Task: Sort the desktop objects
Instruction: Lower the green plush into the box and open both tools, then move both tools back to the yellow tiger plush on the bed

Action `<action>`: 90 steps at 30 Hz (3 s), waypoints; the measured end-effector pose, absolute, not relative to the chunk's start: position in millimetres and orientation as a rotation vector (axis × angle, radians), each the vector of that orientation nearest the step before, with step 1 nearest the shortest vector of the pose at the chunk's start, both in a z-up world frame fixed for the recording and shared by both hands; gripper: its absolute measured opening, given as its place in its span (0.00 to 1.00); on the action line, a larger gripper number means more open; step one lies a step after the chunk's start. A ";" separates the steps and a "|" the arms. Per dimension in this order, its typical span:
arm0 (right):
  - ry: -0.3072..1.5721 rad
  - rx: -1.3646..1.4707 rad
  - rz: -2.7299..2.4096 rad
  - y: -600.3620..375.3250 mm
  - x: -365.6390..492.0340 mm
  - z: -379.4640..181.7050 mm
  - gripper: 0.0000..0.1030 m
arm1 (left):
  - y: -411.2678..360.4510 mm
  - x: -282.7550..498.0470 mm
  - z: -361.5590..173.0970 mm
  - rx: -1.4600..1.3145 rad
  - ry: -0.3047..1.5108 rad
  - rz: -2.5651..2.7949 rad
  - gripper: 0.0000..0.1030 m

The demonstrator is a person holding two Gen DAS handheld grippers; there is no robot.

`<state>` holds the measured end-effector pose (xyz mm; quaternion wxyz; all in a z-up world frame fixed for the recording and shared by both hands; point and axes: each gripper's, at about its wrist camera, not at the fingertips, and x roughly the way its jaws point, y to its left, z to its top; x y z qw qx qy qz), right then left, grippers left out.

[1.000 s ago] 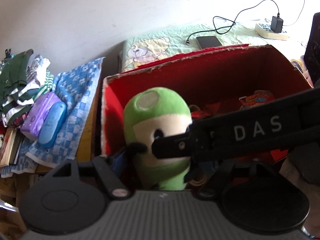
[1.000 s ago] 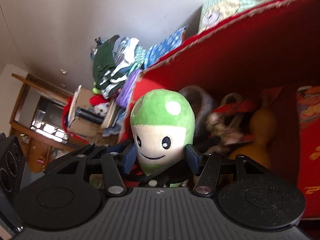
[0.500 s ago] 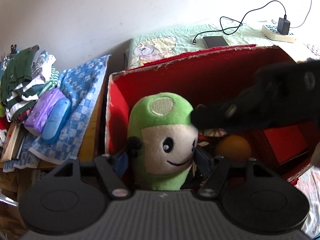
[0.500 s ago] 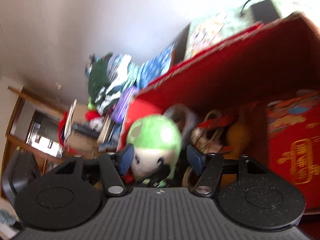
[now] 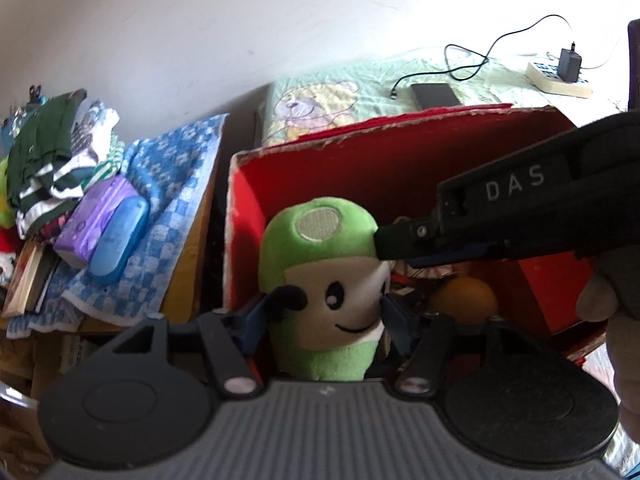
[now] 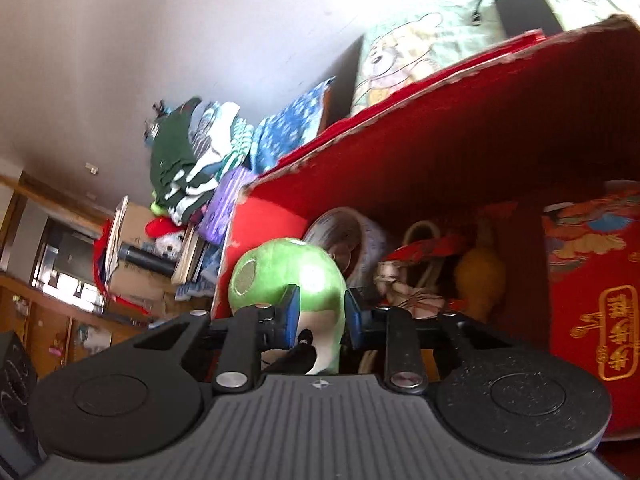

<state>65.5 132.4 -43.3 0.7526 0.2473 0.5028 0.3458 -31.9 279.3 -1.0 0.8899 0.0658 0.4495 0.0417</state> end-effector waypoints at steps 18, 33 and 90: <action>1.045 0.555 0.706 109.2 61.9 -32.2 0.38 | 277.1 -28.2 -1.9 0.144 0.939 0.153 0.67; 1.005 0.553 0.653 94.8 51.2 -28.2 0.38 | 259.6 -27.7 8.2 0.185 0.903 0.144 0.74; 0.793 0.637 0.690 -99.7 18.9 12.1 0.45 | 127.8 -38.2 67.6 0.104 0.780 0.188 0.88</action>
